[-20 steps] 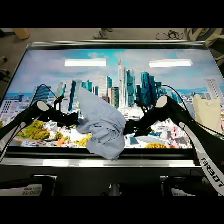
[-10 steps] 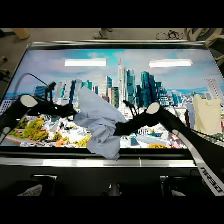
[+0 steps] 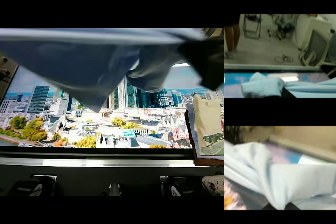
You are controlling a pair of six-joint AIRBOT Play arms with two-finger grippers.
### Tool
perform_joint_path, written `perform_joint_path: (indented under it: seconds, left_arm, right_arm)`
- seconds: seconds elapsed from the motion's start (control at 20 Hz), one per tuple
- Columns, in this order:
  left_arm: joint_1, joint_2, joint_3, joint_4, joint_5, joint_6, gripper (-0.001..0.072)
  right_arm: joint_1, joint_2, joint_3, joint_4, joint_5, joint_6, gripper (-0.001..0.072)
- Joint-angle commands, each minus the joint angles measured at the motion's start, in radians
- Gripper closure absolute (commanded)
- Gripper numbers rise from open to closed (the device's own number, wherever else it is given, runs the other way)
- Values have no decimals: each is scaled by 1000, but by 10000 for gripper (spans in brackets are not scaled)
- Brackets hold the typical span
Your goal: Fold the shirts.
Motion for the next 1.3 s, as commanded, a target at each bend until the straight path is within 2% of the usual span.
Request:
perform_joint_path:
  seconds: [0.0,0.15,0.25,0.3,0.35,0.4,0.45,0.55,0.65,0.7,0.75,0.8,0.85,0.95,1.05,1.15,1.25]
  left_arm:
    - [2,98,77,71,-92,-79,683]
    - [2,67,40,177,-162,-74,683]
    - [2,20,-53,241,-166,-74,682]
    - [2,-11,-115,244,-167,-74,682]
    - [1,-49,-195,243,-167,-74,682]
    - [2,-92,-276,244,-160,-74,682]
    - [2,-137,-360,244,-122,-64,682]
    - [2,-242,-517,238,32,-52,681]
    - [2,-364,-603,169,145,-52,681]
    - [1,-419,-612,132,157,-52,681]
    - [1,-470,-609,95,160,-51,681]
    - [1,-498,-607,73,171,-42,681]
    - [2,-507,-604,69,179,-21,681]
    - [6,-495,-583,71,171,60,681]
    - [10,-477,-559,75,136,108,681]
    - [8,-460,-555,78,124,111,681]
    - [7,-454,-555,76,114,111,681]
  right_arm:
    - [-20,111,84,-83,2,115,682]
    - [-20,43,82,-148,263,208,682]
    - [-20,-79,58,-182,555,246,682]
    - [-20,-139,-2,-175,636,252,682]
    - [-20,-184,-100,-164,643,252,682]
    - [-20,-215,-213,-163,589,240,682]
    - [-20,-248,-344,-164,476,210,682]
    - [-20,-337,-549,-154,150,187,682]
    - [-20,-456,-629,-143,-107,185,681]
    - [-20,-513,-629,-122,-164,210,679]
    - [-20,-562,-617,-69,-187,230,557]
    - [-20,-589,-593,-18,-165,221,255]
    - [-20,-594,-555,10,-94,193,35]
    - [-21,-554,-449,-68,144,174,33]
    - [-21,-470,-420,-141,307,227,40]
    - [-19,-372,-564,-114,310,261,45]
    - [-19,-307,-841,-60,206,291,98]
